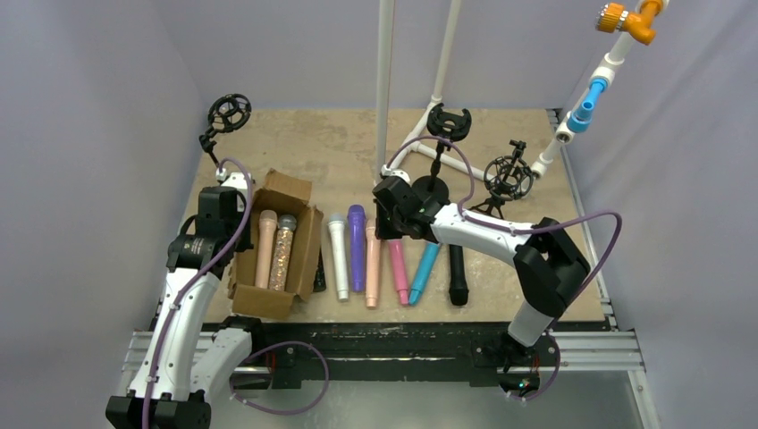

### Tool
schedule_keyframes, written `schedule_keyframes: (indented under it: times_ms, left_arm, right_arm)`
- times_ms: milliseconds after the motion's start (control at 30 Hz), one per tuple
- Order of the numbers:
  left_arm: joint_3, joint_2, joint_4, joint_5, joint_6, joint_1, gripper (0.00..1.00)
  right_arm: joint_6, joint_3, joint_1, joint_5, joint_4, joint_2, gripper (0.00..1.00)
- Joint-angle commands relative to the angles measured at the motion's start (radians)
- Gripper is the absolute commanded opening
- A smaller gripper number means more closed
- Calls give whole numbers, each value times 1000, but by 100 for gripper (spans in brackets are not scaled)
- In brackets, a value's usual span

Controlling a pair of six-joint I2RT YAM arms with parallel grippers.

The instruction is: Attach the microphones to the stand

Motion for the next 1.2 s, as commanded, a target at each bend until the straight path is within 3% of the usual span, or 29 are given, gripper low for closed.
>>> schedule_keyframes:
  times_ms: [0, 233, 400, 500, 867, 1167]
  left_arm:
    - [33, -15, 39, 15, 3, -4, 0]
    - [33, -15, 38, 27, -1, -4, 0]
    - [31, -19, 47, 30, -9, -4, 0]
    - [31, -20, 52, 34, -17, -4, 0]
    - [40, -23, 52, 58, -36, -4, 0]
    - [45, -23, 50, 95, -48, -4, 0]
  right_arm:
    - [-2, 22, 0, 5, 7, 15, 3]
    - [17, 54, 29, 25, 9, 8, 6]
    - [49, 218, 138, 17, 9, -4, 39]
    - [54, 380, 201, -1, -16, 67, 49]
    - [115, 874, 271, -193, -83, 528, 51]
    - [151, 1011, 272, -200, -92, 697, 51]
